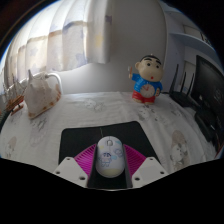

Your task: Arrange mouse

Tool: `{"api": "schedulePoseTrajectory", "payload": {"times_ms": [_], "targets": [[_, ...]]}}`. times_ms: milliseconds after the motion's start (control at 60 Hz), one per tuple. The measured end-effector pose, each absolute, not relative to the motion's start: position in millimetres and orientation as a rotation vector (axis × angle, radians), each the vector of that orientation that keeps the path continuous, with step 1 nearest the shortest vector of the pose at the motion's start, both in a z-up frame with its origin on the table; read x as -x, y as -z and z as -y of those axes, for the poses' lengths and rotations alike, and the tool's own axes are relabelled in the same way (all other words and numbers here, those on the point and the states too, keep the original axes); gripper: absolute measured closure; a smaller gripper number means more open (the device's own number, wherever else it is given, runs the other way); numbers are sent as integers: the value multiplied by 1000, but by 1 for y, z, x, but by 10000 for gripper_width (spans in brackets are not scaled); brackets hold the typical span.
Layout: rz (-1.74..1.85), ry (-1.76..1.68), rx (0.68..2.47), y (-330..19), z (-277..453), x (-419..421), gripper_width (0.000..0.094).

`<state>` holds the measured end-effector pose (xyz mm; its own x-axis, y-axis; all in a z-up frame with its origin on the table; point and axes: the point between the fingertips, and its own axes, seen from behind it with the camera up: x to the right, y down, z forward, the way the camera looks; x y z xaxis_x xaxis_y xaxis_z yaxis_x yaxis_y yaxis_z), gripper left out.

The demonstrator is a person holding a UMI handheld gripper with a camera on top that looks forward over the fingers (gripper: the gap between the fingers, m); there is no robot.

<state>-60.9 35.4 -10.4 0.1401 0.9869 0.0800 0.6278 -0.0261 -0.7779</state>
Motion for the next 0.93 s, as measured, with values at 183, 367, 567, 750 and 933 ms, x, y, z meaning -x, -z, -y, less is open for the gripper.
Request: {"api": "schedulePoseTrajectory", "payload": {"times_ms": [183, 367, 567, 750, 933], "targets": [[1533, -656, 1816, 5, -42, 52, 67], [1570, -622, 1826, -78, 1, -5, 82], [1641, -594, 1852, -140, 70, -94, 92], [1605, -564, 1894, -156, 101, -137, 86], [1494, -485, 1916, -167, 101, -144, 81]]}}
